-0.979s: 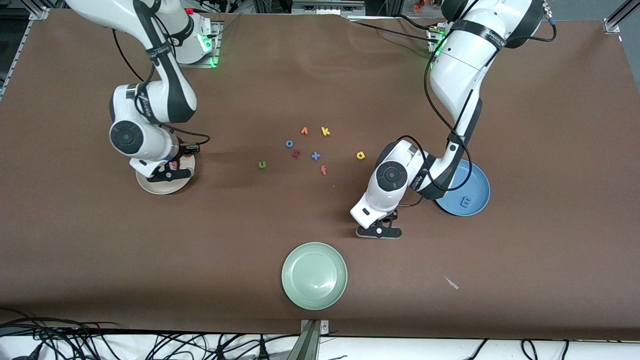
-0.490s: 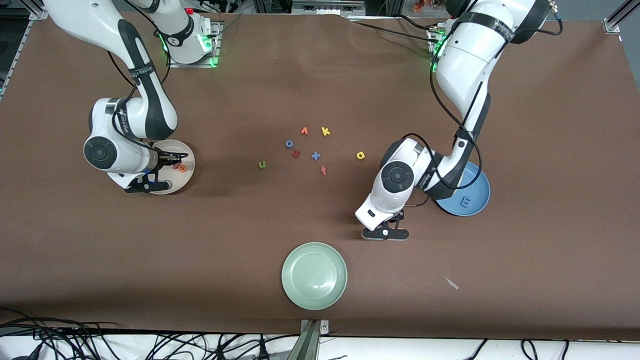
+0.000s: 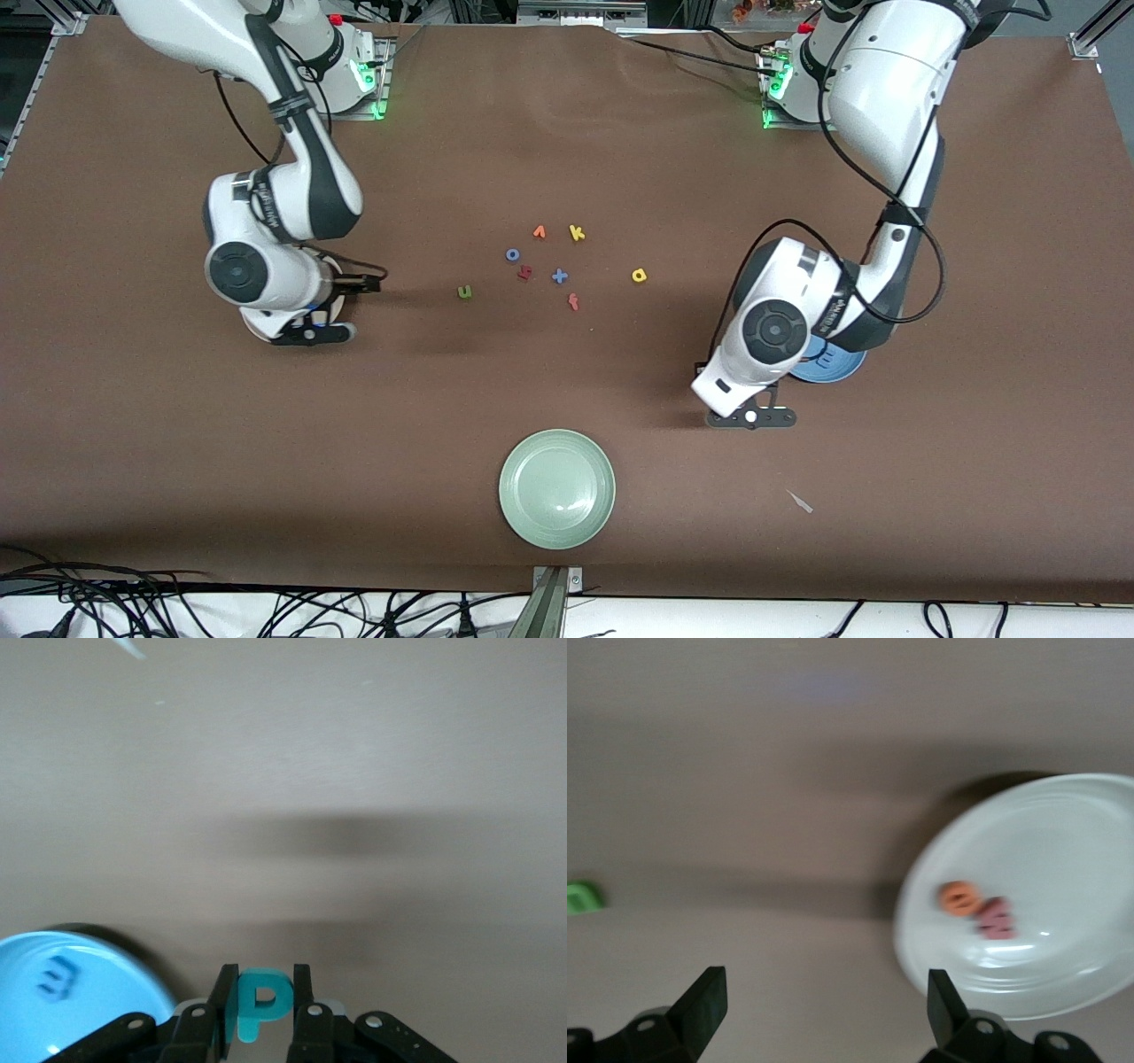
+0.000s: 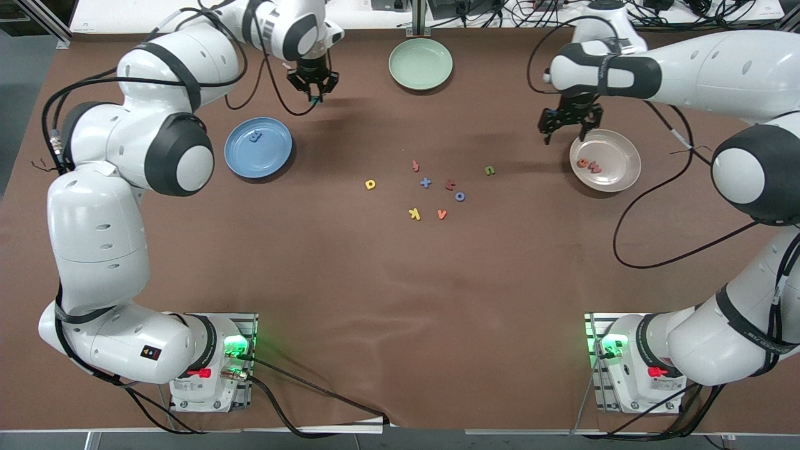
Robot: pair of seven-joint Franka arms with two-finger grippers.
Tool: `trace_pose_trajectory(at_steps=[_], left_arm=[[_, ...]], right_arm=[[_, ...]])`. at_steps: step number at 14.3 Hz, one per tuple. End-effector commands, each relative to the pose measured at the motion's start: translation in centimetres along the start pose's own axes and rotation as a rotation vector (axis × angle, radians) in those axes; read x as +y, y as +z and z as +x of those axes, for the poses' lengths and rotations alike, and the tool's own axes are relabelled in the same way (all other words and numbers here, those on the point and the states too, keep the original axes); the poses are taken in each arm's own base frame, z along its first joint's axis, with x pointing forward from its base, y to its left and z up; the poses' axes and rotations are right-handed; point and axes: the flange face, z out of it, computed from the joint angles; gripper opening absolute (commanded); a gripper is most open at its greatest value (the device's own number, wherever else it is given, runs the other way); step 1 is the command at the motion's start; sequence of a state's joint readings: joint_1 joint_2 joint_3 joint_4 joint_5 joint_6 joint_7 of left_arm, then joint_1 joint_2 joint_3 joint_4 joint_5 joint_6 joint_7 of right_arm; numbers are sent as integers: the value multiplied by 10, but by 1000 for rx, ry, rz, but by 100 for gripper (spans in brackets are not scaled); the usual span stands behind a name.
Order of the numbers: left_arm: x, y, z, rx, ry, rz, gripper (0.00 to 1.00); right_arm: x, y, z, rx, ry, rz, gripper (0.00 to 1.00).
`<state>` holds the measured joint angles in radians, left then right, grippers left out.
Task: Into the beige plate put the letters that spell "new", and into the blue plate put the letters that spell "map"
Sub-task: 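Drop the e in the white plate while the left gripper drops the p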
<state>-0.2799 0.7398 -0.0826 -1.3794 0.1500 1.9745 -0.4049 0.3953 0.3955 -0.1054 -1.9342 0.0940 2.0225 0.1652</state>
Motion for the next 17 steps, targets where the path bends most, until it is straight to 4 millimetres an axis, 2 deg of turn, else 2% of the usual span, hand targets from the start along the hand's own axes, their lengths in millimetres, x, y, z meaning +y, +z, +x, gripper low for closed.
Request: trace_pose_trajectory(at_steps=[1, 2, 4, 7, 8, 10, 12, 13, 14, 16, 17], left_arm=[[-55, 4, -7, -35, 107, 21, 17], [-66, 7, -13, -56, 127, 14, 17], [-71, 16, -30, -91, 143, 24, 17], [-104, 39, -38, -141, 164, 28, 18], [-110, 43, -40, -150, 178, 26, 19], [-116, 52, -50, -168, 179, 26, 19], [-125, 61, -60, -154, 178, 17, 23], [-128, 62, -61, -144, 185, 11, 30], [-127, 63, -62, -144, 188, 10, 48], [-125, 60, -60, -139, 191, 9, 96], [-121, 55, -60, -136, 194, 8, 100]], right_arm=[[-33, 2, -2, 0, -28, 41, 100], [-46, 3, -3, 30, -38, 46, 100], [-69, 17, -10, 91, -32, 45, 100], [-100, 32, -20, 160, -45, 50, 100], [-117, 44, -23, 168, -49, 44, 100], [-129, 65, -30, 196, -31, 44, 100], [-131, 84, -37, 235, -36, 49, 100], [-132, 89, -36, 241, -36, 50, 100], [-138, 93, -39, 240, -49, 46, 100], [-143, 98, -40, 243, -55, 45, 99], [-144, 100, -39, 248, -56, 46, 96]])
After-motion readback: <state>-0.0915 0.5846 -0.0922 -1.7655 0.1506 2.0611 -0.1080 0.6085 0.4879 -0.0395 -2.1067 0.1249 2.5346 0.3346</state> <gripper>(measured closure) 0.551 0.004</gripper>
